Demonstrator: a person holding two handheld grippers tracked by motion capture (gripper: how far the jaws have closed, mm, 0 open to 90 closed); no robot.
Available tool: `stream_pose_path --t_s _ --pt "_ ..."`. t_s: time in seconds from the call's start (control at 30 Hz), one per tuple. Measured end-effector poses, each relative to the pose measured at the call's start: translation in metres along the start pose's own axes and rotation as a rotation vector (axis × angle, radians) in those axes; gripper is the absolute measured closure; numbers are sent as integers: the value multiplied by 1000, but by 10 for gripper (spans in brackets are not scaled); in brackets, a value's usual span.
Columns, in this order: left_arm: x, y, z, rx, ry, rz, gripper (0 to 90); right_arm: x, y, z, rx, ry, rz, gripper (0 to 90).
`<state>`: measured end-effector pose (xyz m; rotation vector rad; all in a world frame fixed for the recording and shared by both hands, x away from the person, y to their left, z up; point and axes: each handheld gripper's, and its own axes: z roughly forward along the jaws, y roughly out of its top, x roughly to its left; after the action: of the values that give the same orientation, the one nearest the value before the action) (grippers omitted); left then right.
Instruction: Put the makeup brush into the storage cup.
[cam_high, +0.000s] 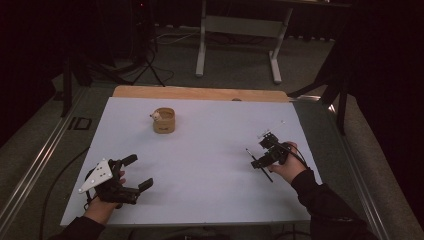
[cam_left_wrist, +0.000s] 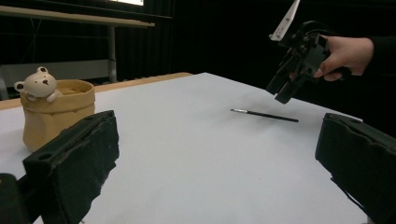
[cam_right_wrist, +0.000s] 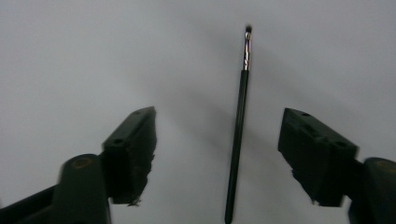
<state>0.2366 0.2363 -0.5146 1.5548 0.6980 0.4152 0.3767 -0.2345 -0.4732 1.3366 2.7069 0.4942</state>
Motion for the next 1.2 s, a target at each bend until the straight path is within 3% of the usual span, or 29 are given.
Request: stream_pose_path --t_s 0.1,0.23,0.7,0.9,1.2 --pt "0 0 0 -1 1 0 3 -1 4 4 58 14 -7 399" --pt "0 0 0 -2 1 0 3 -3 9 12 114 -11 -10 486" --pt "0 0 0 -1 0 -1 3 -18 21 30 199 -22 -29 656" --pt "1 -1 -1 0 1 -1 3 -15 21 40 262 -27 -61 737" --pt "0 0 0 1 0 0 3 -13 20 46 291 -55 -79 805"
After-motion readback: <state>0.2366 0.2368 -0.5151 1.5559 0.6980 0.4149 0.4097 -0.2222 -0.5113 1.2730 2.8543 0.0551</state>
